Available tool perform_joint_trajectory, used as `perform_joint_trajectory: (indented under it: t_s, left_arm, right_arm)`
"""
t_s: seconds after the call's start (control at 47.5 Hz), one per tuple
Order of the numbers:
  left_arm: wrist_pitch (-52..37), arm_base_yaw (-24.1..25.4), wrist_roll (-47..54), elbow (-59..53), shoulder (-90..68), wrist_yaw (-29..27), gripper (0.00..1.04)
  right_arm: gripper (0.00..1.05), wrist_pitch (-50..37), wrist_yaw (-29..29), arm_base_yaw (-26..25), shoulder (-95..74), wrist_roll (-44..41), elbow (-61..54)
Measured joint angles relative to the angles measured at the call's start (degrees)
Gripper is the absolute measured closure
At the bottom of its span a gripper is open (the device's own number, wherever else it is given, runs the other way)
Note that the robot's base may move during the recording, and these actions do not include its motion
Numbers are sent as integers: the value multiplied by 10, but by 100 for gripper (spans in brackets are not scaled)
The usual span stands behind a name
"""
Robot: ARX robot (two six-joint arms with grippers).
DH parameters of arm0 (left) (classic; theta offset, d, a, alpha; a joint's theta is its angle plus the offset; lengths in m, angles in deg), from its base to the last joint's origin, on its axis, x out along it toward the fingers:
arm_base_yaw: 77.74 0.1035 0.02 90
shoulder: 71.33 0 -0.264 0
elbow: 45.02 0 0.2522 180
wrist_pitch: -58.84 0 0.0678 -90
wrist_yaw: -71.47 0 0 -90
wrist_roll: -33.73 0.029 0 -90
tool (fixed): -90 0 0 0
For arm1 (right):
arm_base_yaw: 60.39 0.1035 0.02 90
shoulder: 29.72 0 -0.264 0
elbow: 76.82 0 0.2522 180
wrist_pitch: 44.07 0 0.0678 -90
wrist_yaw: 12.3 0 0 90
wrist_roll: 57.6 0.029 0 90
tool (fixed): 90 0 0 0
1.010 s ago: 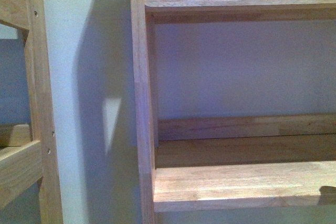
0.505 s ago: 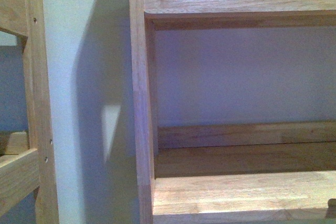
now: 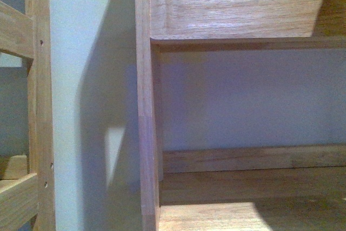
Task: Put away toys
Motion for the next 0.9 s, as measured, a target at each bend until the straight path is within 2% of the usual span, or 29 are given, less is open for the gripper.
perform_joint_trajectory:
  t_s: [0.253, 0.463, 0.694, 0.905]
  left_arm:
    - [0, 0, 0, 0, 0, 0, 6]
    - [0, 0, 0, 0, 0, 0, 6]
    - [0, 0, 0, 0, 0, 0, 6]
    - [0, 0, 0, 0, 0, 0, 6]
  right_arm:
    - [85, 1, 43, 77, -109, -3, 195]
    - [85, 20, 50, 103, -243, 35, 354]
    - [85, 130, 54, 108, -451, 133, 563]
    - [85, 209, 25, 118, -559, 195, 716]
